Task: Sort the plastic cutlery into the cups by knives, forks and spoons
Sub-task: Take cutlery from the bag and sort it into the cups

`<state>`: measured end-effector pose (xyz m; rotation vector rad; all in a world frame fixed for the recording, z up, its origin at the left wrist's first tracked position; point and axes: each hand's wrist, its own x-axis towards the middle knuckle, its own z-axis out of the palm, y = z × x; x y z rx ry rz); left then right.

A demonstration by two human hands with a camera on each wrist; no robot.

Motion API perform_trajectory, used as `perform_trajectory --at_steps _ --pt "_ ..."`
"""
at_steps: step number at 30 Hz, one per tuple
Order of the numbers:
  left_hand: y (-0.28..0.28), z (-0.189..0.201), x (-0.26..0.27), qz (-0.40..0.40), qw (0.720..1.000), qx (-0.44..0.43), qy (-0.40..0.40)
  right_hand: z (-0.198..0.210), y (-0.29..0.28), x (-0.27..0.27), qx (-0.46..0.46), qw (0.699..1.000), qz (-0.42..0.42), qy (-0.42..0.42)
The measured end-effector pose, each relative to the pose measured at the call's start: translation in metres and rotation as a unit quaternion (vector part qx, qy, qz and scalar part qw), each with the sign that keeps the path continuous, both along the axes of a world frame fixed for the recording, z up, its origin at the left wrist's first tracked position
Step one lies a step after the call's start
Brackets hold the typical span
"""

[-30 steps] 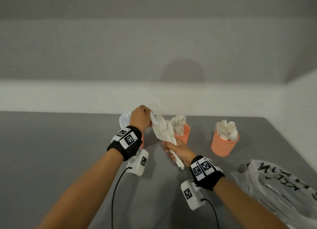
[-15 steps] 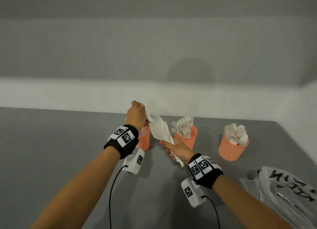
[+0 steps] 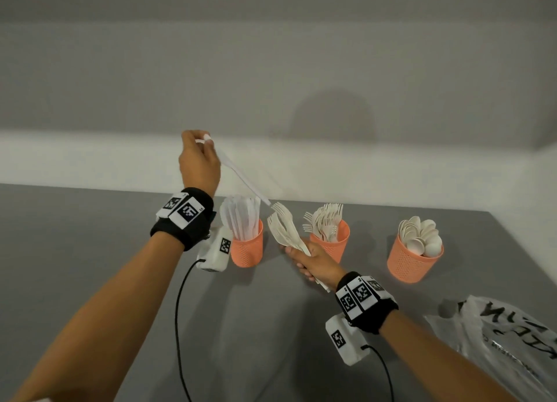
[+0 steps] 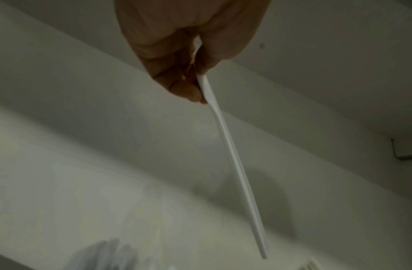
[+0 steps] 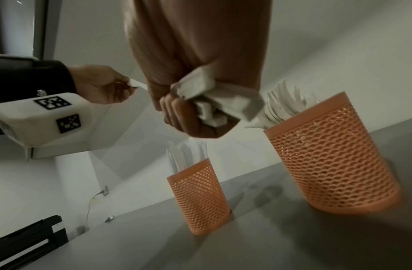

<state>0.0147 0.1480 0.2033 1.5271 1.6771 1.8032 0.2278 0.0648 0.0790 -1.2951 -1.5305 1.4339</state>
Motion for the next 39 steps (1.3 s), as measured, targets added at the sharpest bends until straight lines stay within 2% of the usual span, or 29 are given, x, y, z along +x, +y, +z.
perform_trajectory --at_steps 2,4,8,15,18,22,24,26,27,29,30,31,33,35,37,39 --pt "-0.003 -0.001 -0.009 0.005 0.999 0.038 0.033 -0.006 0.003 0.002 -0.015 0.999 -0.029 0.009" --pt "-0.01 -0.009 -0.012 -0.004 0.993 0.055 0.106 -0.01 0.007 0.004 -0.027 0.998 -0.05 0.025" --pt "-0.014 -0.045 -0.01 -0.036 0.965 0.027 0.259 -0.01 0.011 0.003 -0.036 0.996 -0.061 0.049" --pt "-0.006 -0.083 0.003 -0.033 0.936 -0.048 0.347 -0.008 0.009 0.007 -0.057 0.991 -0.083 0.09" --pt "-0.003 -0.097 0.004 -0.022 0.904 -0.093 0.417 -0.012 0.01 0.013 -0.078 0.986 -0.101 0.111" --pt "-0.003 -0.116 -0.001 -0.015 0.852 -0.09 0.515 -0.015 0.007 0.019 -0.086 0.983 -0.113 0.116" --pt "-0.001 -0.118 -0.002 -0.017 0.844 -0.09 0.528 -0.015 0.006 0.02 -0.079 0.984 -0.116 0.113" --pt "-0.003 -0.115 0.001 -0.022 0.856 -0.101 0.506 -0.015 0.005 0.021 -0.072 0.984 -0.122 0.108" --pt "-0.007 -0.111 0.008 -0.023 0.877 -0.088 0.471 -0.017 0.005 0.021 -0.07 0.983 -0.127 0.111" --pt "-0.021 -0.099 0.029 -0.082 0.943 -0.075 0.315 -0.019 0.007 0.019 -0.069 0.98 -0.143 0.119" --pt "-0.031 -0.093 0.042 -0.118 0.962 -0.093 0.226 -0.018 0.007 0.018 -0.07 0.979 -0.15 0.12" --pt "-0.041 -0.089 0.055 -0.143 0.968 -0.124 0.163 -0.017 0.007 0.018 -0.071 0.978 -0.155 0.121" --pt "-0.052 -0.095 0.078 -0.199 0.956 -0.199 0.083 -0.014 0.005 0.016 -0.071 0.975 -0.16 0.136" --pt "-0.059 -0.106 0.098 -0.252 0.929 -0.27 0.009 -0.01 0.001 0.015 -0.062 0.972 -0.168 0.15" --pt "-0.064 -0.114 0.114 -0.275 0.911 -0.308 -0.022 -0.01 -0.002 0.016 -0.047 0.971 -0.177 0.155" --pt "-0.07 -0.114 0.13 -0.282 0.905 -0.317 -0.023 -0.012 -0.006 0.016 -0.031 0.971 -0.188 0.145"
